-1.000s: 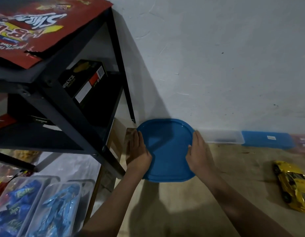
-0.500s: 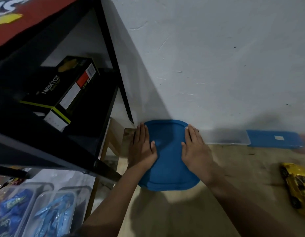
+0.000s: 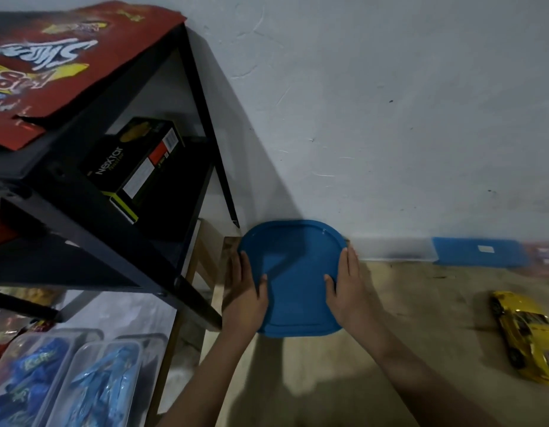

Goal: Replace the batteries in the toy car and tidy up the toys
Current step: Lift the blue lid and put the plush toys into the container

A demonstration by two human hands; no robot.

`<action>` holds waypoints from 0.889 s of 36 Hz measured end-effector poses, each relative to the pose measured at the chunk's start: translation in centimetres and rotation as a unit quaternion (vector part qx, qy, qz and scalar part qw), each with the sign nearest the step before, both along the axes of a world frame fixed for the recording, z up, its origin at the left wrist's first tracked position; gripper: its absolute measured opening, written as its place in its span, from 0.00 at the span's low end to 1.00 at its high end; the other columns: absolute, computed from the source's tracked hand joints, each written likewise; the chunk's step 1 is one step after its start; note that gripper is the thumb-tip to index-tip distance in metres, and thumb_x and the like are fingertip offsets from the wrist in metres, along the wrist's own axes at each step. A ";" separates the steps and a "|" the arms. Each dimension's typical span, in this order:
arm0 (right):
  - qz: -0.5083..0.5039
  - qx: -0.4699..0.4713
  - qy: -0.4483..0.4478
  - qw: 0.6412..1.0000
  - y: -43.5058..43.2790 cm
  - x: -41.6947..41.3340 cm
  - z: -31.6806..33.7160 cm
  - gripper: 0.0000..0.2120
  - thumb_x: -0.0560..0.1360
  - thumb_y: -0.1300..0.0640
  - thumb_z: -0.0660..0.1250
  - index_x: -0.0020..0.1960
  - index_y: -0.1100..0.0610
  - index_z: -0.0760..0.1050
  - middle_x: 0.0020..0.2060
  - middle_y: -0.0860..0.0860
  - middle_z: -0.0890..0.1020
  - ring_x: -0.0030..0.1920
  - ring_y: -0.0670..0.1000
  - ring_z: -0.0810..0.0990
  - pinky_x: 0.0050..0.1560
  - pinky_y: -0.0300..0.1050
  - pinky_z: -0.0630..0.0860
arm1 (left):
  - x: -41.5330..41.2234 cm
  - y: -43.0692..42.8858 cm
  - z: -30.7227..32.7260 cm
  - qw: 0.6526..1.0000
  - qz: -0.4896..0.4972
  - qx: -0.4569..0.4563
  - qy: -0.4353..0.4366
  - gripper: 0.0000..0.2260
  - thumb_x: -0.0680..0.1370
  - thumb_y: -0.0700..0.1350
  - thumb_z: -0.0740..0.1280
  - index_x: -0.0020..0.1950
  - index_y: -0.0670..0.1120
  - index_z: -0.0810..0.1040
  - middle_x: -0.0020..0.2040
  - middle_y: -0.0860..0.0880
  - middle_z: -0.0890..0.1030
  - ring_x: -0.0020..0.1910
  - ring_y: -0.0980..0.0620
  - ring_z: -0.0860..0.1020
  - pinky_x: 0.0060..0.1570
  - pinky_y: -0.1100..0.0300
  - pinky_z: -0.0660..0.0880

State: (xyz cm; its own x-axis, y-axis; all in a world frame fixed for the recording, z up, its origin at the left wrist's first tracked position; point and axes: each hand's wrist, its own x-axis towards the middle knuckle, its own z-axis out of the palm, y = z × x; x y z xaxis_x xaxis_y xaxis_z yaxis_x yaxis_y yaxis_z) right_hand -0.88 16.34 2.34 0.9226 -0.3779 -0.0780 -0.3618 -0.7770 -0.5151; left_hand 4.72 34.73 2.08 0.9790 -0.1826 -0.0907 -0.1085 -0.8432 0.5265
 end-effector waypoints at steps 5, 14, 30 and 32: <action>-0.003 0.005 -0.016 1.000 0.2 -0.4 -0.5 0.30 0.81 0.54 0.54 0.76 0.63 0.44 0.76 0.54 0.45 0.76 0.53 0.47 0.66 0.30 0.40 | -0.3 0.0 0.5 1.000 -0.006 0.000 0.010 0.29 0.82 0.53 0.51 0.77 0.46 0.40 0.78 0.51 0.39 0.76 0.54 0.45 0.64 0.60 0.65; 0.000 -0.025 -0.029 0.999 0.4 -0.5 -0.2 0.30 0.81 0.52 0.52 0.76 0.61 0.42 0.76 0.52 0.44 0.75 0.53 0.51 0.69 0.39 0.56 | -0.2 0.2 0.6 1.000 -0.012 -0.016 0.020 0.30 0.82 0.54 0.53 0.77 0.50 0.39 0.77 0.55 0.38 0.76 0.55 0.47 0.63 0.60 0.66; 0.027 -0.087 0.064 0.994 0.5 -1.1 2.1 0.30 0.81 0.48 0.47 0.76 0.61 0.39 0.76 0.54 0.41 0.73 0.53 0.58 0.62 0.43 0.67 | 0.0 1.1 1.2 0.994 -0.035 0.006 0.101 0.31 0.82 0.51 0.52 0.76 0.52 0.35 0.77 0.56 0.37 0.56 0.43 0.76 0.45 0.51 0.78; 0.031 -0.077 0.071 0.994 0.2 -1.1 1.9 0.31 0.81 0.48 0.47 0.75 0.61 0.38 0.76 0.53 0.40 0.73 0.53 0.59 0.60 0.41 0.67 | 0.2 1.2 1.3 0.993 -0.042 0.006 0.113 0.31 0.82 0.51 0.52 0.76 0.52 0.34 0.77 0.56 0.37 0.56 0.42 0.76 0.44 0.52 0.78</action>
State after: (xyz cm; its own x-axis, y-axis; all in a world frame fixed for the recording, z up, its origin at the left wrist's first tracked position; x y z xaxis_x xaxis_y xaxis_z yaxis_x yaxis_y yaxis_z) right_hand -1.94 16.53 4.20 0.9279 -0.3389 -0.1552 -0.3721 -0.8658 -0.3344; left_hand 4.90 35.93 3.35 0.9148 -0.2598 -0.3093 -0.0580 -0.8422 0.5360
